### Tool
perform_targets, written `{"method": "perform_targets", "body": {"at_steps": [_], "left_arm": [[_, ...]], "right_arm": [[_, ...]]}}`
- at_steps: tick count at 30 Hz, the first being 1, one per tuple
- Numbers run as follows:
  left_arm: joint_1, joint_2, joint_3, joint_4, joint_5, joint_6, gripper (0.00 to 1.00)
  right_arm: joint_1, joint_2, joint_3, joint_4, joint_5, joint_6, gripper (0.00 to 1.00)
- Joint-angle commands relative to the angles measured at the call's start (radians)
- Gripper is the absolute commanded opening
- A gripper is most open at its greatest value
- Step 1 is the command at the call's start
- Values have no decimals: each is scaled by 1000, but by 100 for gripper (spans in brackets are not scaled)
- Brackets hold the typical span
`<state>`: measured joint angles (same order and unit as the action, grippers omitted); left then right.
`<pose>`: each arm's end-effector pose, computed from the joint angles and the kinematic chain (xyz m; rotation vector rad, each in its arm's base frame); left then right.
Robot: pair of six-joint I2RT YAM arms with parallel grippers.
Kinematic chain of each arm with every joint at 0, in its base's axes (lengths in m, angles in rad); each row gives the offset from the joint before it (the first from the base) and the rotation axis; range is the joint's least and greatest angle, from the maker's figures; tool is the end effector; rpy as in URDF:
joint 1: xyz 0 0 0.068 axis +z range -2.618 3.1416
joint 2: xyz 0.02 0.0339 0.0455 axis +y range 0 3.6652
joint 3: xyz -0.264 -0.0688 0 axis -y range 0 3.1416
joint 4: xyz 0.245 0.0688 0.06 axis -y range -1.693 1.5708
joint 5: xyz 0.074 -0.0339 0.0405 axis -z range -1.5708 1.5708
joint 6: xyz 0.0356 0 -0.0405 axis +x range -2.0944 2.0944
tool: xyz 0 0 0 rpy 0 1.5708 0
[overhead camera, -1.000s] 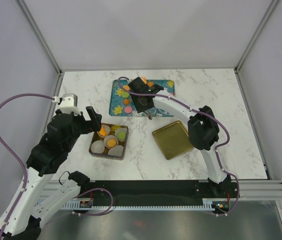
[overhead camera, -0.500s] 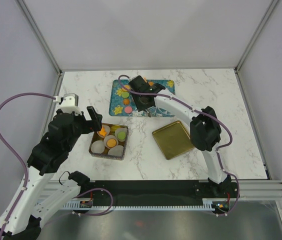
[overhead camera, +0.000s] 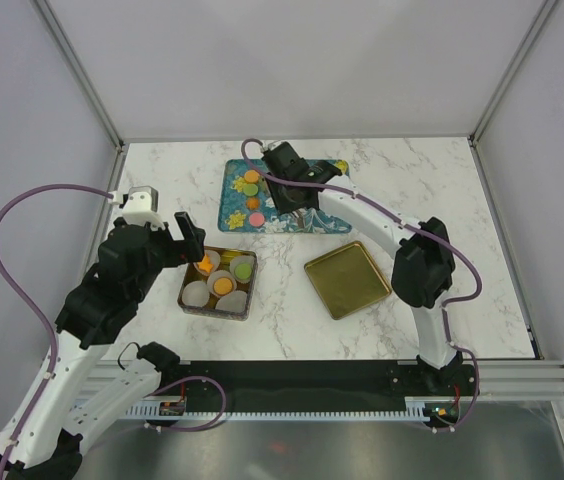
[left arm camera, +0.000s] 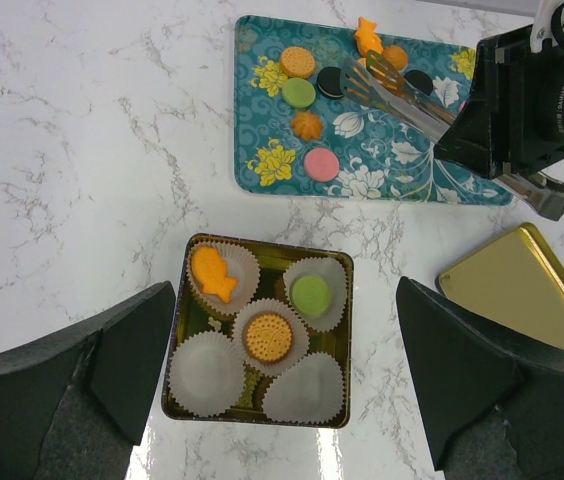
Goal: Pack the cookies
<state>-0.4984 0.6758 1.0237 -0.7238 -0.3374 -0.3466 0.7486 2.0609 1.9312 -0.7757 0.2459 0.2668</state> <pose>0.1145 -0.0489 0.3791 -0.0762 1.9303 -0.2373 0.3444 0.3081 0.2889 -0.4813 2.3964 0.1465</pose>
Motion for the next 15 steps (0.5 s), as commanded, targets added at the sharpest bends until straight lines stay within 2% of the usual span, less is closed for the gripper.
{"method": "perform_targets", "body": {"at_steps": [1,15], "left_arm": [[6,4,3,23,6,-22,100],[6,22,24,46,14,-12,100]], "right_arm": [[-3,-65,-5,10,24,6,33],[20,-145,-86,10,-13,15,29]]}}
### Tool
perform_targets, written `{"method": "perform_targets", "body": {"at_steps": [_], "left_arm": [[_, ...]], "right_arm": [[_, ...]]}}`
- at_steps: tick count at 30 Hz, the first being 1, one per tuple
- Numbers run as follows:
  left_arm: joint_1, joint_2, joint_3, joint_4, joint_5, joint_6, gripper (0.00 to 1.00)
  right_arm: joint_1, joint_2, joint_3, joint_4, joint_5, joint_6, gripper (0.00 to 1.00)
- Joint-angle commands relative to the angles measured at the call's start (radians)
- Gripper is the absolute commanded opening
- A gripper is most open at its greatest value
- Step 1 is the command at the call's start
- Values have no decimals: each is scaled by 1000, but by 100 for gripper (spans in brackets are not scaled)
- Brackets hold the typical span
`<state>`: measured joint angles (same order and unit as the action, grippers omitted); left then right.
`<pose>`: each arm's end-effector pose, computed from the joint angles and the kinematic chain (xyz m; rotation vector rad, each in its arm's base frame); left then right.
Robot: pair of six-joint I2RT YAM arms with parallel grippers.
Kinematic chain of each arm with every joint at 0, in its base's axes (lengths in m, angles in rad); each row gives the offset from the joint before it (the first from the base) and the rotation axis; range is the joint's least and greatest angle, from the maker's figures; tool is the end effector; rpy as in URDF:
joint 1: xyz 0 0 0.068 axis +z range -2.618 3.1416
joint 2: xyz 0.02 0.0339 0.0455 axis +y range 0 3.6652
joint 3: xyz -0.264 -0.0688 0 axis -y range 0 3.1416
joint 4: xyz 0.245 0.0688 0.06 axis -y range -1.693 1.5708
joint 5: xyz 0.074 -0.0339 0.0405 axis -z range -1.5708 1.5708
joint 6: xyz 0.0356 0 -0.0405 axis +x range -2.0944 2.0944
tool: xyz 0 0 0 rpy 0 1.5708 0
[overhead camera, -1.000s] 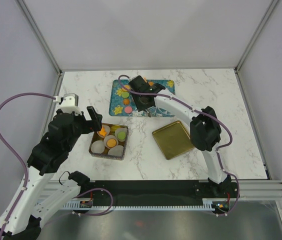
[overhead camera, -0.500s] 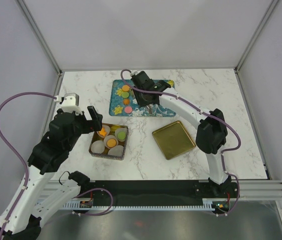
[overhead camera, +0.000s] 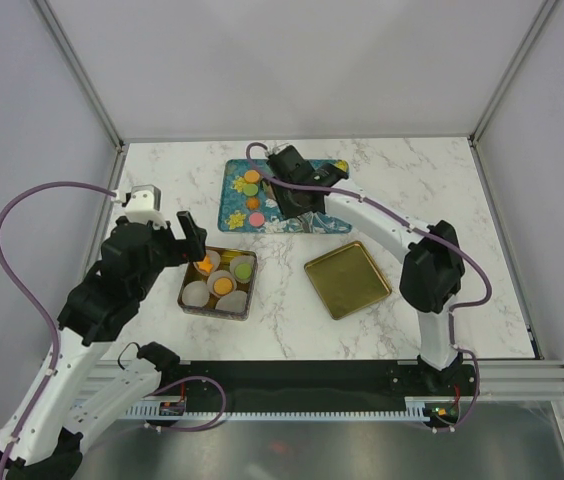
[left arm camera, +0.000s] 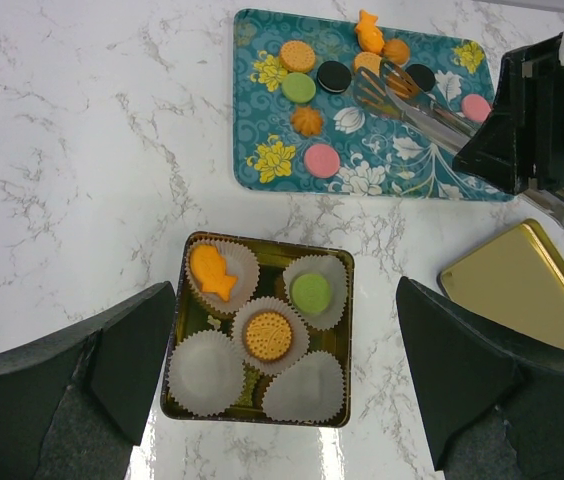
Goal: Pack the cookies
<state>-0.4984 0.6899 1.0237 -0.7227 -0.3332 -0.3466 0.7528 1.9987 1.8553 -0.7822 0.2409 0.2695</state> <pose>0.1178 -0.0509 0.3777 -0.0709 1.9432 -0.2352 0.3312 0.2987 0.2913 -0.4925 2.4146 0.1427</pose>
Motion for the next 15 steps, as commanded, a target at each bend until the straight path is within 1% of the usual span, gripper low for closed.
{"method": "perform_targets", "body": {"at_steps": [1,3,4,10,15], "left_arm": [[6,11,32,45,7,-5,100],[6,20,42,52,-4,3,100],[6,25,52,55,-9,11,100],[6,28,96,57,-50,23,100],[6,17,118,54,-59,12,100]], "right_arm": [[46,-104,-28,17,-6,11,29],[89,-126,-51,17,6,10,29],[142,-149,-80,17,9,11,29],[342,-218,-172,24,-21,42,29],[480,-195,-160,35,-34,71,29]]}}
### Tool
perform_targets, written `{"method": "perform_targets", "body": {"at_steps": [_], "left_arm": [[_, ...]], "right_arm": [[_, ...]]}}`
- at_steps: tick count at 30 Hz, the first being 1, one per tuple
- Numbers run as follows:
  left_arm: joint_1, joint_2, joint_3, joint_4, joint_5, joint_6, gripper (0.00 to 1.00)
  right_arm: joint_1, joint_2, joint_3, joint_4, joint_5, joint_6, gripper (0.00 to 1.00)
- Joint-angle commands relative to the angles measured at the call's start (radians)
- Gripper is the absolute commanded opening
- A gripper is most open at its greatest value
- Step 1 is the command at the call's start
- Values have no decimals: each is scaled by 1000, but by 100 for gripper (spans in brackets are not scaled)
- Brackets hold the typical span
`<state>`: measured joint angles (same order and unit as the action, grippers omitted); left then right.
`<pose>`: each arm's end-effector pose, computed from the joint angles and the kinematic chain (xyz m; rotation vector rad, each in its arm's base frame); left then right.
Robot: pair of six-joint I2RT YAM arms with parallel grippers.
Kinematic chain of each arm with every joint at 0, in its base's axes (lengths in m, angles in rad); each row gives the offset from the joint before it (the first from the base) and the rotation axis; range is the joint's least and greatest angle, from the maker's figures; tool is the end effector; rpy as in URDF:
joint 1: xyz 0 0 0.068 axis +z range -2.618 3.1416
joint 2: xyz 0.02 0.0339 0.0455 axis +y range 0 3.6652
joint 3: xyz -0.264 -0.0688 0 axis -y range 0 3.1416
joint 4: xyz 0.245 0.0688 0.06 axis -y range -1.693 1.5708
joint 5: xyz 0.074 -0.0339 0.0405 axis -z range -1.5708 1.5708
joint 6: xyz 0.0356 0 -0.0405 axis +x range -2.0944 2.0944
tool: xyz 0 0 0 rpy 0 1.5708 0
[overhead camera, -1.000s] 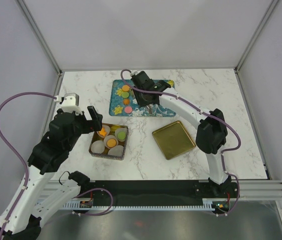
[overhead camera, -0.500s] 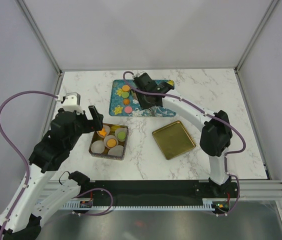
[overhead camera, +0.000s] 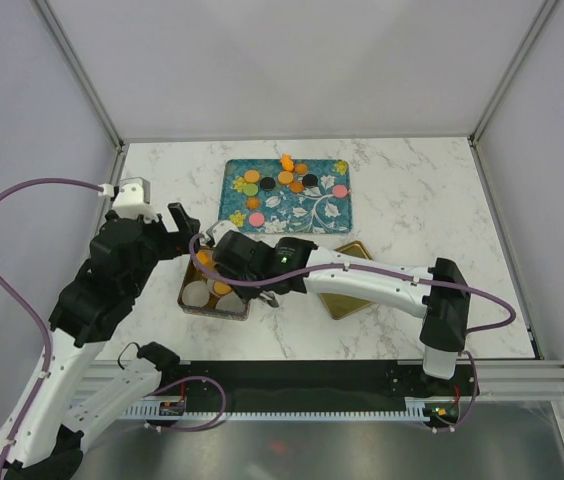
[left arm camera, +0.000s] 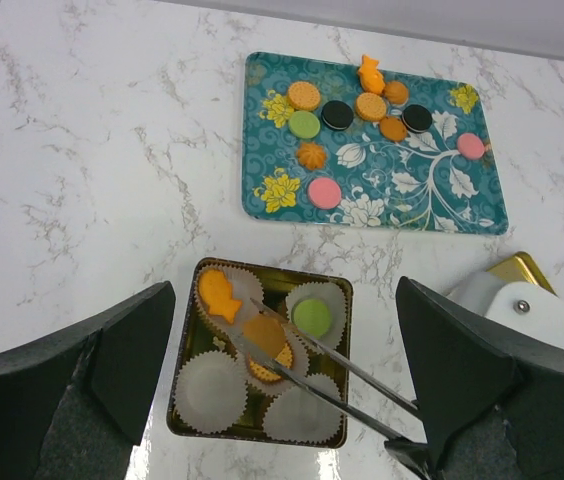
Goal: Pack the cookies
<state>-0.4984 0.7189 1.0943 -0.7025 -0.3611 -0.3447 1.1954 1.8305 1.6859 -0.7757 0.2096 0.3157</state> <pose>0.1192 -0.0506 0.3985 -0.1002 1.8802 -0.2365 0.1553 0.3739 0.3061 -0.9852 2.3020 0.3870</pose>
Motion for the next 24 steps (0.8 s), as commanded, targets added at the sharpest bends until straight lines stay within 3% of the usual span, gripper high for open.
{"method": "perform_targets", "body": {"at_steps": [1,10,24], "left_arm": [[6,-15,49,31,-33,10,100],[6,-29,70,1,-52,18,100],[6,-32,78,-28,-119,7,100]], "right_arm": [[50,-8,17,32,-4,28,29],[113,85,58,46,-21,33,29],[124,69,26,56,7,49,30]]}}
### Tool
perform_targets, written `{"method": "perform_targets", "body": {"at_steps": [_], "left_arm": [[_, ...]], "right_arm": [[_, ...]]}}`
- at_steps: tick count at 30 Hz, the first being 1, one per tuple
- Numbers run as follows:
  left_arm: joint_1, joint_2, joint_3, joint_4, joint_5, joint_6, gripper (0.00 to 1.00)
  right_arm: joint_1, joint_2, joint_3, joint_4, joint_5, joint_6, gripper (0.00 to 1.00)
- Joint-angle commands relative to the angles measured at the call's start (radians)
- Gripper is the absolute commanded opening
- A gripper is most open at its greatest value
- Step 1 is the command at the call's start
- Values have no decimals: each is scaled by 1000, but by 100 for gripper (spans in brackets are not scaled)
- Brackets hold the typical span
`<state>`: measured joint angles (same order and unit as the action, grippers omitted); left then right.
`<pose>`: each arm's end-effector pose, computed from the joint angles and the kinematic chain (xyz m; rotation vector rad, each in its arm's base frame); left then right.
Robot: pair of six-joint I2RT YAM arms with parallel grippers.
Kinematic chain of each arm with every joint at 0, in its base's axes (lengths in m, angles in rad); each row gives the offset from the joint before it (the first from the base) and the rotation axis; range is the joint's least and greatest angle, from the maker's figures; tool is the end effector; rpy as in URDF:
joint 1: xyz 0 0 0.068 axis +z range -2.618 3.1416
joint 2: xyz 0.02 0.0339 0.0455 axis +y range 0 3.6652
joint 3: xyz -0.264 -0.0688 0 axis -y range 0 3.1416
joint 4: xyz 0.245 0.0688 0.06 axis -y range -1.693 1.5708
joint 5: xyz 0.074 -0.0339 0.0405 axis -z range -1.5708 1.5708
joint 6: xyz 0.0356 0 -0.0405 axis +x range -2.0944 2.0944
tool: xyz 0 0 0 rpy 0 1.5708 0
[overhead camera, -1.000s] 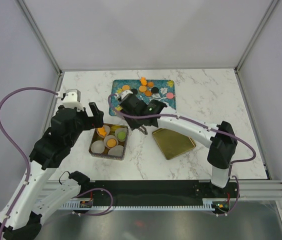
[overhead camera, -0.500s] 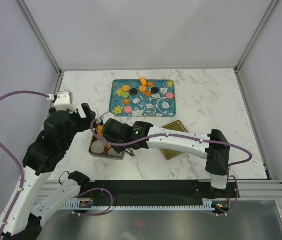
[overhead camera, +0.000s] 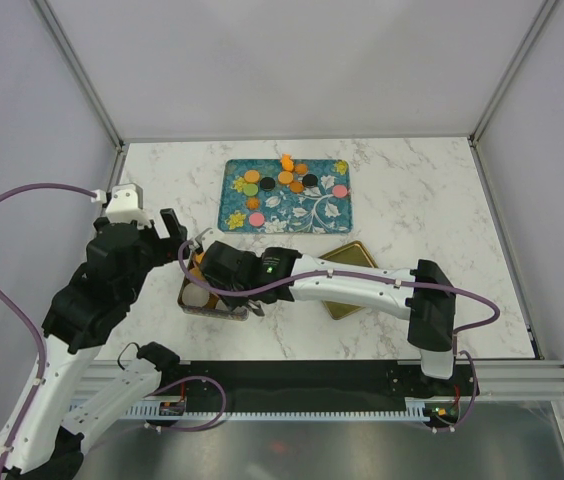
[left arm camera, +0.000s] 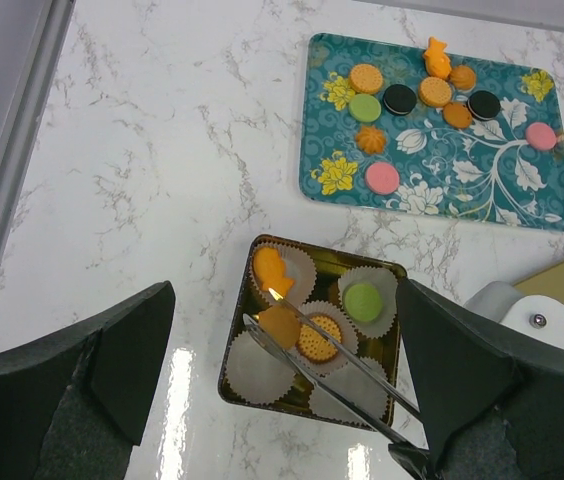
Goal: Pack the cookies
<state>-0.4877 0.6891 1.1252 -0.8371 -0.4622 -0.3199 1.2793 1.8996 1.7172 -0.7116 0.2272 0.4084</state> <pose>0.1050 -0.0377 0.3979 -0.1362 1.9238 -0.0835 0.1299 0.4049 0.2932 -0.9593 2.2988 0.4658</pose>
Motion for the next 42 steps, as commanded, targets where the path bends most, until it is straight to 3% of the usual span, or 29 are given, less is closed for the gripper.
{"method": "perform_targets", "body": {"at_steps": [1,13,21,31,42], "left_arm": [[-5,1,45,99,-32,-22,100],[29,64,50,15,-174,-96,100],[247,154,125,18,58,-88,100],[334,216,169,56,236,-151,100],[362,228,168,89,295,-174,100]], "right_arm": [[40,-5,-8,-6,0,-42,30],[35,-57,-25,11,1,-31,31],[35,-40,-27,21,-19,-28,31],[35,-27,-42,35,-25,-26,31],[34,9,-33,49,-32,-34,31]]}}
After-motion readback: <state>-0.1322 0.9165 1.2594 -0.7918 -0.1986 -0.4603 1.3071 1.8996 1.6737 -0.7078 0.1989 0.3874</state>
